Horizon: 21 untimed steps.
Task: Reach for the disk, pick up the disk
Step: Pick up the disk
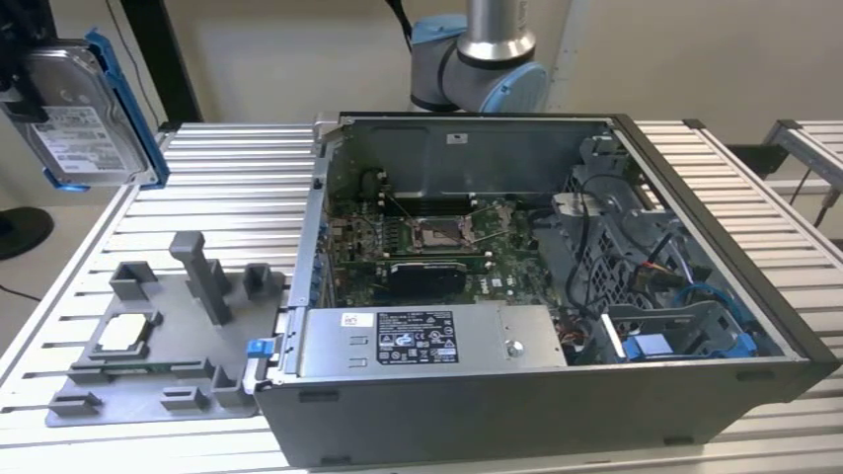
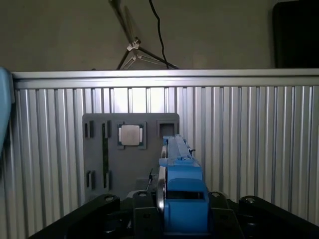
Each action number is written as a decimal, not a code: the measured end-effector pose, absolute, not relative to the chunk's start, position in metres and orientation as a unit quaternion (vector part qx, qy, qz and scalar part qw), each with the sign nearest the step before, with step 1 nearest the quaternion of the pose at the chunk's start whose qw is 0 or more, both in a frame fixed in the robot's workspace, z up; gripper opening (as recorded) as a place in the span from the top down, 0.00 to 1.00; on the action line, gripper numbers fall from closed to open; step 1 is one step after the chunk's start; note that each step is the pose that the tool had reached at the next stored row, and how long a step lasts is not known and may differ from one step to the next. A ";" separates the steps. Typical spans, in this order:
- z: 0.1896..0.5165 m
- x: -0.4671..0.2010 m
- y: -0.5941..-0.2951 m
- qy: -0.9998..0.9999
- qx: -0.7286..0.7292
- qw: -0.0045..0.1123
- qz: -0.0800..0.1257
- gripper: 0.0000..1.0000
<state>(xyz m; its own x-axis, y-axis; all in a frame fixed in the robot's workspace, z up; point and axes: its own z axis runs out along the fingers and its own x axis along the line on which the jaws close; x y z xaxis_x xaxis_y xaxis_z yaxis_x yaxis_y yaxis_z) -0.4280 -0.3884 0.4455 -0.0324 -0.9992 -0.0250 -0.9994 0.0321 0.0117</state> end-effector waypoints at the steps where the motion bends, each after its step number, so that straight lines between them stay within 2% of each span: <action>1: 0.448 -0.428 -0.388 0.718 -0.696 0.005 0.013 1.00; 21: 0.493 -0.428 -0.388 0.718 -0.696 0.005 0.013 1.00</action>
